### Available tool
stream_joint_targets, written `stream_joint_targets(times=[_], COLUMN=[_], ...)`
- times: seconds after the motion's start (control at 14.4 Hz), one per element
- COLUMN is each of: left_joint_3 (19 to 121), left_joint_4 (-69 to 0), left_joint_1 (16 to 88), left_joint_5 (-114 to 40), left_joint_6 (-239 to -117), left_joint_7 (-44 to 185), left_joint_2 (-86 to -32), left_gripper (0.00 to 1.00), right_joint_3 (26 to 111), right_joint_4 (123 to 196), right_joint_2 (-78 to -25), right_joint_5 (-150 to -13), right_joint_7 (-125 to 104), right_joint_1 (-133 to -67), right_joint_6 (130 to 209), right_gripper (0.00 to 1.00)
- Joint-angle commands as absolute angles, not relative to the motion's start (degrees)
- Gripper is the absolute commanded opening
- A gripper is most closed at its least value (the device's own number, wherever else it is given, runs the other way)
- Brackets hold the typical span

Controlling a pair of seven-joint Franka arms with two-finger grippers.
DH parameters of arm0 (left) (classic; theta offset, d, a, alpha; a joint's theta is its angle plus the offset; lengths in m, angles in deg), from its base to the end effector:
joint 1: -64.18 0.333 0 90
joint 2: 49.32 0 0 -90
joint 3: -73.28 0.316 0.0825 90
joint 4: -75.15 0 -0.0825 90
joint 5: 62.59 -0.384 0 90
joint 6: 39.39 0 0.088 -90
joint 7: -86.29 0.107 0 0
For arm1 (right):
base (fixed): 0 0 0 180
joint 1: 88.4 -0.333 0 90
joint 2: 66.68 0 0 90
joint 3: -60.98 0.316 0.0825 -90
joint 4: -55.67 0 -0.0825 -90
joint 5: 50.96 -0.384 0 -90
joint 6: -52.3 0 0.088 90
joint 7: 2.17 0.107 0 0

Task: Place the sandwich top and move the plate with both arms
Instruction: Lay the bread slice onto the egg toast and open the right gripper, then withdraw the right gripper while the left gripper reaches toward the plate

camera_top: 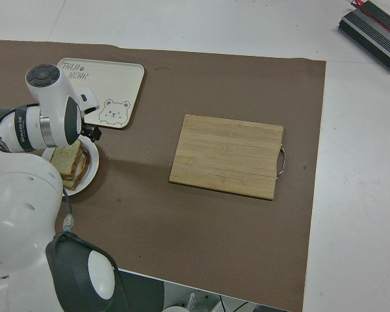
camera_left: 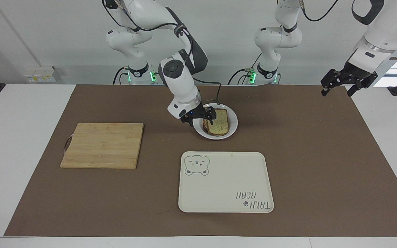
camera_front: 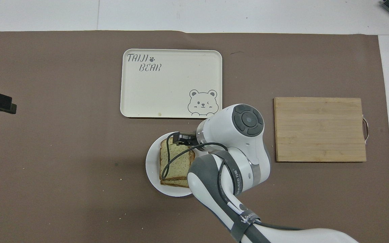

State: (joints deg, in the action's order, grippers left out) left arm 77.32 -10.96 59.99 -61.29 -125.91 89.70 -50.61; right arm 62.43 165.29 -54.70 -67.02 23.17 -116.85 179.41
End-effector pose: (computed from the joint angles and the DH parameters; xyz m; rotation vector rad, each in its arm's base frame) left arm 0.5558 -0.0045 0.6386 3.1184 -0.0988 -0.0229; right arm 0.5291 0.3138 0.3972 -2.8854 0.1160 0.0367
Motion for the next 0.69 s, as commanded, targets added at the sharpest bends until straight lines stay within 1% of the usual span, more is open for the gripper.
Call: stream_joint_targets(times=[0.0, 0.28, 0.49, 0.62], left_joint_3=[76.89, 76.89, 77.06, 76.62], left_joint_4=[-10.72, -10.72, -10.72, -10.72], left_joint_1=[60.49, 60.49, 60.49, 60.4], left_joint_5=[-61.71, -61.71, -61.71, -61.45], left_joint_6=[-124.82, -124.82, -124.82, -125.0], left_joint_7=[89.89, 89.89, 89.89, 89.98], left_joint_2=[-50.2, -50.2, -50.2, -50.2], left_gripper=[1.0, 1.0, 1.0, 1.0], right_joint_3=[62.74, 62.74, 62.65, 62.65], right_joint_4=[165.88, 165.62, 163.78, 163.42], right_joint_2=[-58.58, -61.4, -62.81, -64.91], right_joint_5=[-64.07, -59.06, -58.35, -57.65], right_joint_7=[22.88, 19.03, 17.17, 17.08], right_joint_1=[-113.38, -109.16, -105.65, -102.13], right_joint_6=[175.53, 171.58, 165.26, 163.31], right_gripper=[1.0, 1.0, 1.0, 1.0])
